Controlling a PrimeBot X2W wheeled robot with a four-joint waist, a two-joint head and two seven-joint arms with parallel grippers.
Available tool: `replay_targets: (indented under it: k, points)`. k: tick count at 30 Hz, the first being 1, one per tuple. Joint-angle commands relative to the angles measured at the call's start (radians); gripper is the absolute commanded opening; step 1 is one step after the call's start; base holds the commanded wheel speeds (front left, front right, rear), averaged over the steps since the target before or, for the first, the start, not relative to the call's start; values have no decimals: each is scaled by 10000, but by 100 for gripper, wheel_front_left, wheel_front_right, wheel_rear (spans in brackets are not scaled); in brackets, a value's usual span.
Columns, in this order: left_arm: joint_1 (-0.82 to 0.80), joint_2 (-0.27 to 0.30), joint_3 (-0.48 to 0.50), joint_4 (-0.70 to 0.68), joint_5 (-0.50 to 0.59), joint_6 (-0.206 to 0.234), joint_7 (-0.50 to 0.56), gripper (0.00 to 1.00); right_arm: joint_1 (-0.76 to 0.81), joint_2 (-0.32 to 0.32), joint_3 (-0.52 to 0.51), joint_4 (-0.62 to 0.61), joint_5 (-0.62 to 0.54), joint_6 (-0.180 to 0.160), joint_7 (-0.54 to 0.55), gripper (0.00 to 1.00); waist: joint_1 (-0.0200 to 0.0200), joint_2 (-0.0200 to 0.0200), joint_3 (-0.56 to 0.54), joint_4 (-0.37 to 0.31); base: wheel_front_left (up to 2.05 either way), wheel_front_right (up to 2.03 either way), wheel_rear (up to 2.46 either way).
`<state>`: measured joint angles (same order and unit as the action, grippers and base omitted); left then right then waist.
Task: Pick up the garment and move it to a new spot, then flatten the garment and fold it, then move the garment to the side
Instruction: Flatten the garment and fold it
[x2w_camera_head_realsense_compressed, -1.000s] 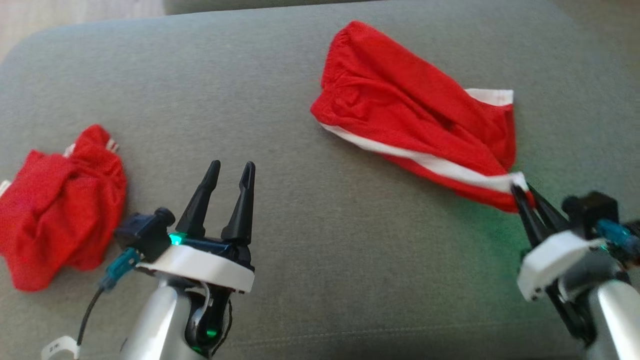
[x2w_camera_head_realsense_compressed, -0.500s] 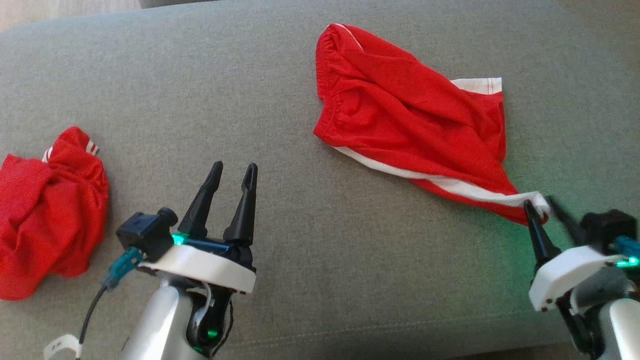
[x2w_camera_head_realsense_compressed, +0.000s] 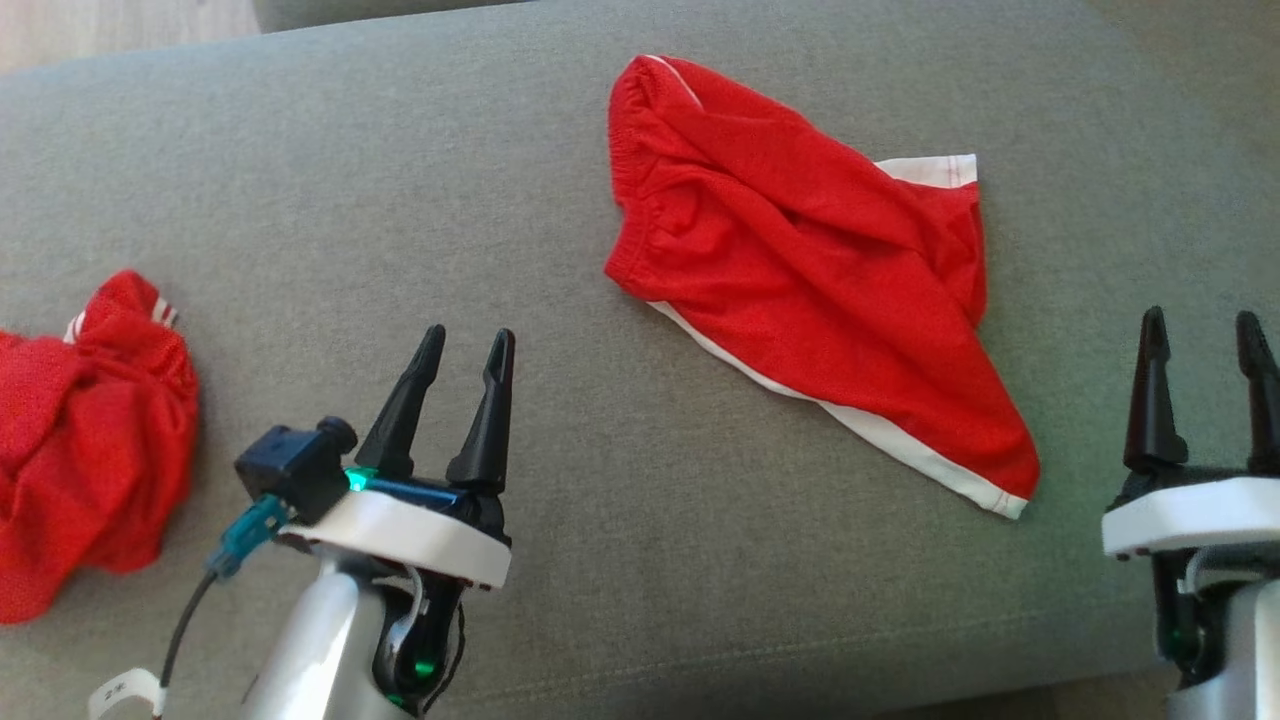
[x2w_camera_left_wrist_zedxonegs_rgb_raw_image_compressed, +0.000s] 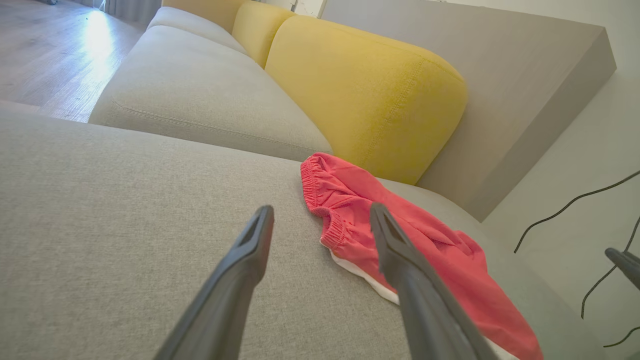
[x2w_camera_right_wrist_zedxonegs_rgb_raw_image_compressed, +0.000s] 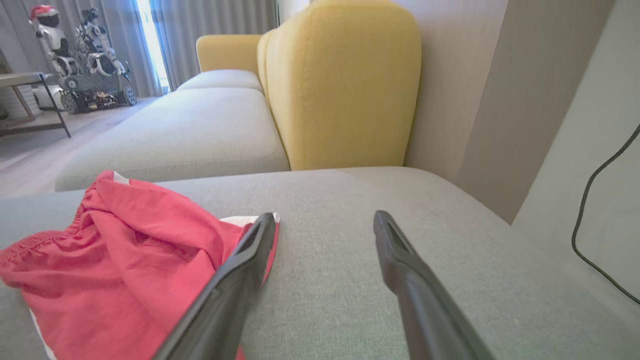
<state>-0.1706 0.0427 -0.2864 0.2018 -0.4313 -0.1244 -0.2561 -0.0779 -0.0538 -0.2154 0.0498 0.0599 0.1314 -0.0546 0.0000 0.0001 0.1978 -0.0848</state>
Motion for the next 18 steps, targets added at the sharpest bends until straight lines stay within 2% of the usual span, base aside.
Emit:
replay_targets:
  k: [1,6,12,18]
  points:
    - [-471,76,259,-217,123,-59,-57,100,-260,-7,185,-283,-61,-7,-242,100,0,-1,22,-75,0,0,0]
    - [-853,130,-221,458,396,-61,-57,100,-384,31,524,206,444,-7,-1059,100,0,-1,261,-482,0,0,0]
    - [-2139,801,-1070,2555,848,-62,-57,100,-594,33,831,497,644,-7,-1363,100,0,-1,619,-1002,0,0,0]
    - [-3330,1046,-1639,3914,792,-62,-57,100,-775,34,791,580,770,-7,-1580,100,0,-1,979,-1492,0,0,0]
